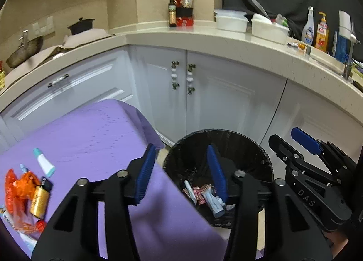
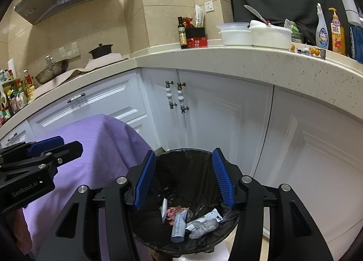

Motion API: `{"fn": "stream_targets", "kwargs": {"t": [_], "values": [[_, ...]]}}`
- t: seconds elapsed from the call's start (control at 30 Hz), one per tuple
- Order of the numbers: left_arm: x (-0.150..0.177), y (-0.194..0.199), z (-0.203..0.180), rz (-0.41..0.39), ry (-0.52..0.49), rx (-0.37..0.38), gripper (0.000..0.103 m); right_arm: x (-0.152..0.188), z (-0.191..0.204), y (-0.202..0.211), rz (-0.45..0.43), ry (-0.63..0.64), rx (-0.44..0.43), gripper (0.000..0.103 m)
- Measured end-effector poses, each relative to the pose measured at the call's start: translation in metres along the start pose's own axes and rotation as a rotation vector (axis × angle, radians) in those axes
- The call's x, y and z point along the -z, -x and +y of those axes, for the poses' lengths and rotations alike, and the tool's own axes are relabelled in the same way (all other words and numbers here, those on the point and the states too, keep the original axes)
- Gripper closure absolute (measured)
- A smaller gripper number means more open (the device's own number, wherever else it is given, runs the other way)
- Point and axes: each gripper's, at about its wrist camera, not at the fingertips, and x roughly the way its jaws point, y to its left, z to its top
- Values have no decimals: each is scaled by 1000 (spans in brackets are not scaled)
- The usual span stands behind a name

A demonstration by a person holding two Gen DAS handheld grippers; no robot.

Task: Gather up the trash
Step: 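Carry both items over the black bin and open both tools to drop them, then move both open tools back over the trash on the table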

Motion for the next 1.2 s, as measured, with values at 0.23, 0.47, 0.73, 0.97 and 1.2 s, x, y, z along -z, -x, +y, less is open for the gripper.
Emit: {"fn": "stream_targets", "kwargs": {"t": [0.23, 0.47, 0.73, 0.97, 1.2], "values": [[16, 43, 41, -13, 49, -52, 49, -5, 36, 25, -20, 16, -96, 50], [48, 89, 104, 5, 151, -173, 44, 1, 99, 42, -10, 70, -242, 49], [91, 127, 174, 48, 290, -311, 42, 21, 161, 42, 54, 145, -339, 49], [111, 133, 195, 89, 344, -329, 42, 33, 186, 42, 95, 187, -347, 49], [113, 117, 188, 120, 341, -314, 42, 31, 182, 37, 114, 192, -325, 49]]}}
